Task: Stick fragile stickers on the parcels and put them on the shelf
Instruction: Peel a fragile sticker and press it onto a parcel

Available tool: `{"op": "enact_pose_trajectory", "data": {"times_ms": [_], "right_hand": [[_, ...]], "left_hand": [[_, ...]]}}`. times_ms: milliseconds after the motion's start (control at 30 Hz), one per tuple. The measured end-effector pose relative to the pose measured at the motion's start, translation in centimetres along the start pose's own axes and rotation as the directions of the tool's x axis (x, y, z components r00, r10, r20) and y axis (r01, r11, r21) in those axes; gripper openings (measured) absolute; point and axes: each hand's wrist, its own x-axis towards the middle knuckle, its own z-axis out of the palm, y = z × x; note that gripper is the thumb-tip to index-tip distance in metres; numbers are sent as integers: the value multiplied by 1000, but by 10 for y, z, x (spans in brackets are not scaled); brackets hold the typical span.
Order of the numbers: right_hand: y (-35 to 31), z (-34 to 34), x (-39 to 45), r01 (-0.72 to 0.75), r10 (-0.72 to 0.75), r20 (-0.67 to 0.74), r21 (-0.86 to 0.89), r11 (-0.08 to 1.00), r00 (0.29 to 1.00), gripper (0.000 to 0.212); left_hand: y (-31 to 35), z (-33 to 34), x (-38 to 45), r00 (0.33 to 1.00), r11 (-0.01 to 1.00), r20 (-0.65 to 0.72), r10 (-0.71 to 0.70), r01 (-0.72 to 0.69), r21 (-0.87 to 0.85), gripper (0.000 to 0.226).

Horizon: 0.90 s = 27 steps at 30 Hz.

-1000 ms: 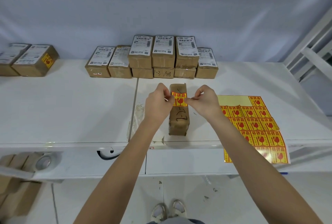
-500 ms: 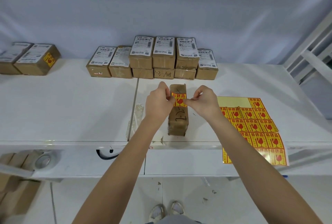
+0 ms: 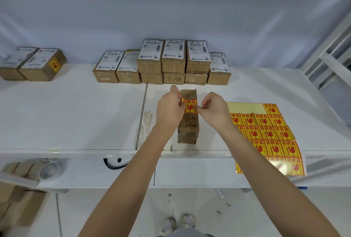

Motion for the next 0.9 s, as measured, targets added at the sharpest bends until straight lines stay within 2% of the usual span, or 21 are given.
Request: {"op": "enact_pose_trajectory", "data": {"times_ms": [67,100,167,200,300,433,533,667,700,800,900], "right_hand": [[1,3,-9,121,-132,-73,-136,983,989,12],[2,6,-13,195,-224,-96,-243,950,970,17],[5,14,-18,344,-388,-52,-363,866,920,31],[5,17,-20,390,-420,2,-378,840,907,36],[12,24,-27,418,-396,146,-449,790,906,47],[16,24,-30,405,-350,205,-439,802,914,52],[16,26,-30,405,-334,235,-420,812,913,53],[18,26,-30,409,-339,238,-398,821,910,68],[18,26,-29,406,-333,242,-382,830,911,65],[17,26,-29,388,-311,259,-346,854,914,54],[17,26,-29,384,-308,261,-328,863,915,54]], "left_hand": [[1,3,-1,999,998,-22,43,-42,37,15],[0,4,-2,997,997,-35,66,-64,53,14],[0,6,-3,994,994,-55,96,-92,62,11],[-1,6,-3,993,994,-59,100,-96,59,10],[-1,6,-3,994,995,-58,93,-90,51,10],[-2,8,-1,994,993,-54,98,-94,72,10],[-2,8,1,996,984,-30,78,-73,160,15],[-2,15,-7,977,931,-135,162,-107,348,11],[-4,18,-10,965,925,-181,189,-114,362,9],[-15,21,-13,937,955,-303,172,-83,284,12],[-25,28,-17,943,963,-250,220,-169,209,22]]}}
